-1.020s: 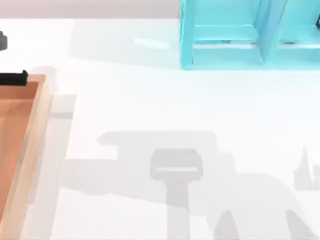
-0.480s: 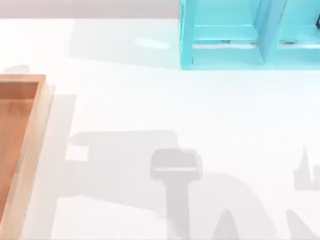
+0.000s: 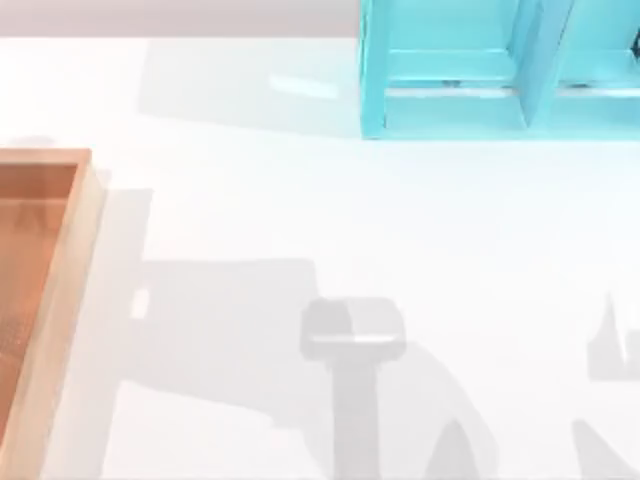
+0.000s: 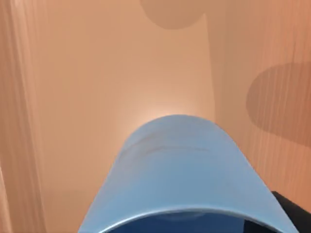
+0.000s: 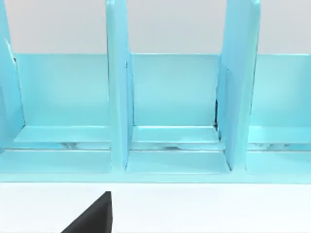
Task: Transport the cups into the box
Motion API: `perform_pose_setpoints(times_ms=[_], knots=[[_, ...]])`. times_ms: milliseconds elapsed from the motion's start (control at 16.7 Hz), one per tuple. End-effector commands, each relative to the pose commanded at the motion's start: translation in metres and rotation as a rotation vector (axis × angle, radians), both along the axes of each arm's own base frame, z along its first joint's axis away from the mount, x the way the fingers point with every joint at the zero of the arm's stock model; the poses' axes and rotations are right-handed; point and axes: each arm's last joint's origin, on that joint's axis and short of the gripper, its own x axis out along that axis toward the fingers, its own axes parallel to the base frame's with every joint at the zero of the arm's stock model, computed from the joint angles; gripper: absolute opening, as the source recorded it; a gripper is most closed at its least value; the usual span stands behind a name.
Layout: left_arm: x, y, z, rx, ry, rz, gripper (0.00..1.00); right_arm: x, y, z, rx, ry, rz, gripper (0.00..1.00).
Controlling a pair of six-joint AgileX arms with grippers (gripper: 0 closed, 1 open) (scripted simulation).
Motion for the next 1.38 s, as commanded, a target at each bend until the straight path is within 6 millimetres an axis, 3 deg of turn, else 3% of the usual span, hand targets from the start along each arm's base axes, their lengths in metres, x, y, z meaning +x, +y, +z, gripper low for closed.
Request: perform_pose_setpoints(times_ms=[420,660,1380], knots=[[-0.001,0.007,-0.037,-0.002,0.002,0.004,0.00,0.000,0.000,0.000,0.000,0.000,0.000,1.00],[-0.001,0.007,-0.038,-0.002,0.003,0.004,0.00,0.000,0.000,0.000,0.000,0.000,0.000,1.00],[-0.001,0.007,-0.038,-0.002,0.003,0.004,0.90,0.000,0.000,0.000,0.000,0.000,0.000,1.00]])
